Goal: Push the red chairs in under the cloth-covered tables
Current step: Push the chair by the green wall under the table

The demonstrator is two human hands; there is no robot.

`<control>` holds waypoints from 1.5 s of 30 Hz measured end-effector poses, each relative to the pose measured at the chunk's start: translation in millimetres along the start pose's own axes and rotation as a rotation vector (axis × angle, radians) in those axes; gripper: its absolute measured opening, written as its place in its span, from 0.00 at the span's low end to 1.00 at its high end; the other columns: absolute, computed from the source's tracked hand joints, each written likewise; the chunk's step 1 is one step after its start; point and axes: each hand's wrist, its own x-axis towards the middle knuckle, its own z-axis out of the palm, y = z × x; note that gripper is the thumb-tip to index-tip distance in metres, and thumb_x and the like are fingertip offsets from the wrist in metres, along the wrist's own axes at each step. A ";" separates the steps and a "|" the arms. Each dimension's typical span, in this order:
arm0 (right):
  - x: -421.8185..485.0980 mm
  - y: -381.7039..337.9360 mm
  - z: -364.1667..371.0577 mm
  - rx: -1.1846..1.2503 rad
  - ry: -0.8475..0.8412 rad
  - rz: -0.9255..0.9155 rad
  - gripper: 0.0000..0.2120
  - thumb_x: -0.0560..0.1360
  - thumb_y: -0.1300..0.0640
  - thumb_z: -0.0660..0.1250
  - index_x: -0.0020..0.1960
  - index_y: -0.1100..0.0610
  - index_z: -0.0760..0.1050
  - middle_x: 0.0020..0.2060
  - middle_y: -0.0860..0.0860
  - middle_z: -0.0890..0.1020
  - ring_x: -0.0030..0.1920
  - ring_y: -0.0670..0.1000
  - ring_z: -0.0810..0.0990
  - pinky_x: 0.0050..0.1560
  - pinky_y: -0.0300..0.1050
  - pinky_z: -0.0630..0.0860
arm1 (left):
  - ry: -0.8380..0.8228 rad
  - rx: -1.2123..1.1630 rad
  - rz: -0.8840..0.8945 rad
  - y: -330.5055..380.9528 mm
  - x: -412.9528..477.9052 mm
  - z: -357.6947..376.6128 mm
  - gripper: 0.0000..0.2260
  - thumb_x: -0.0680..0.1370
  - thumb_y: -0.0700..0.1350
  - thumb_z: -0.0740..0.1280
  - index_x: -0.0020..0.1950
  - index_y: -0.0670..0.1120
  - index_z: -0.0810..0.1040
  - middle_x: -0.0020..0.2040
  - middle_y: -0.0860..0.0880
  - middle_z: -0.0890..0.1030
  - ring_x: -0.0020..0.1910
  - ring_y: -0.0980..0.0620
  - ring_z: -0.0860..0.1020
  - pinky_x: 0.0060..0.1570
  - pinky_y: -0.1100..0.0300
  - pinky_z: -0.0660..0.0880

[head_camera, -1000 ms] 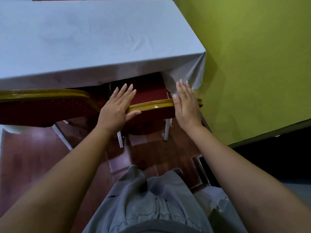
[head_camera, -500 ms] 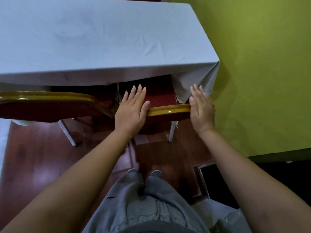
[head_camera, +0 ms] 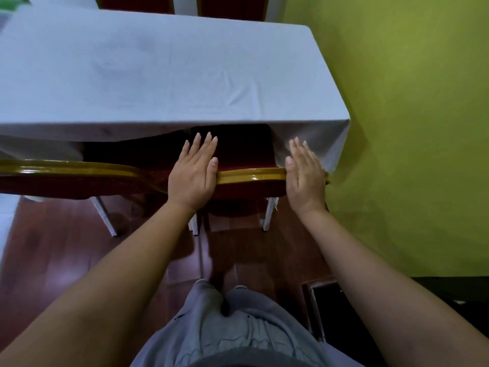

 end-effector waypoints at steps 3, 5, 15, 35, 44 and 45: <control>10.7 7.8 -0.7 0.002 0.008 -0.007 0.28 0.81 0.46 0.45 0.74 0.59 0.66 0.73 0.53 0.68 0.75 0.51 0.62 0.74 0.54 0.59 | 0.001 -0.007 0.016 2.9 10.0 4.7 0.25 0.82 0.51 0.45 0.75 0.42 0.65 0.74 0.45 0.67 0.76 0.47 0.59 0.76 0.50 0.54; 17.0 9.3 0.0 0.001 0.004 -0.007 0.28 0.81 0.46 0.44 0.73 0.59 0.66 0.72 0.53 0.69 0.75 0.52 0.62 0.73 0.54 0.60 | 0.006 0.000 0.005 1.8 16.4 5.9 0.25 0.82 0.50 0.45 0.75 0.42 0.65 0.74 0.45 0.67 0.76 0.46 0.59 0.76 0.49 0.54; 32.8 12.4 -1.2 -0.028 -0.079 0.005 0.26 0.81 0.46 0.46 0.73 0.56 0.67 0.73 0.51 0.68 0.75 0.50 0.62 0.74 0.53 0.58 | -0.066 0.054 -0.013 -3.8 29.7 9.4 0.27 0.81 0.54 0.41 0.76 0.45 0.62 0.77 0.46 0.62 0.78 0.49 0.54 0.77 0.51 0.48; 42.3 -24.2 10.8 -0.143 -0.086 -0.043 0.27 0.81 0.47 0.42 0.77 0.55 0.60 0.75 0.49 0.63 0.77 0.49 0.55 0.76 0.52 0.50 | -0.118 0.011 -0.162 -1.3 30.5 7.8 0.24 0.84 0.53 0.42 0.79 0.48 0.47 0.80 0.50 0.45 0.78 0.53 0.40 0.76 0.53 0.39; 41.2 -23.3 6.6 -0.175 -0.153 -0.042 0.27 0.81 0.46 0.44 0.76 0.54 0.61 0.76 0.49 0.62 0.77 0.49 0.54 0.77 0.52 0.49 | -0.189 0.041 -0.158 -2.6 31.1 5.6 0.25 0.83 0.55 0.41 0.79 0.47 0.47 0.80 0.50 0.45 0.78 0.54 0.39 0.76 0.54 0.39; 41.3 -23.8 6.2 -0.181 -0.170 -0.030 0.27 0.81 0.46 0.44 0.76 0.54 0.61 0.76 0.49 0.62 0.77 0.49 0.54 0.77 0.52 0.48 | -0.199 0.043 -0.156 -3.2 31.7 4.8 0.26 0.83 0.55 0.41 0.79 0.47 0.47 0.80 0.50 0.45 0.78 0.54 0.40 0.76 0.54 0.39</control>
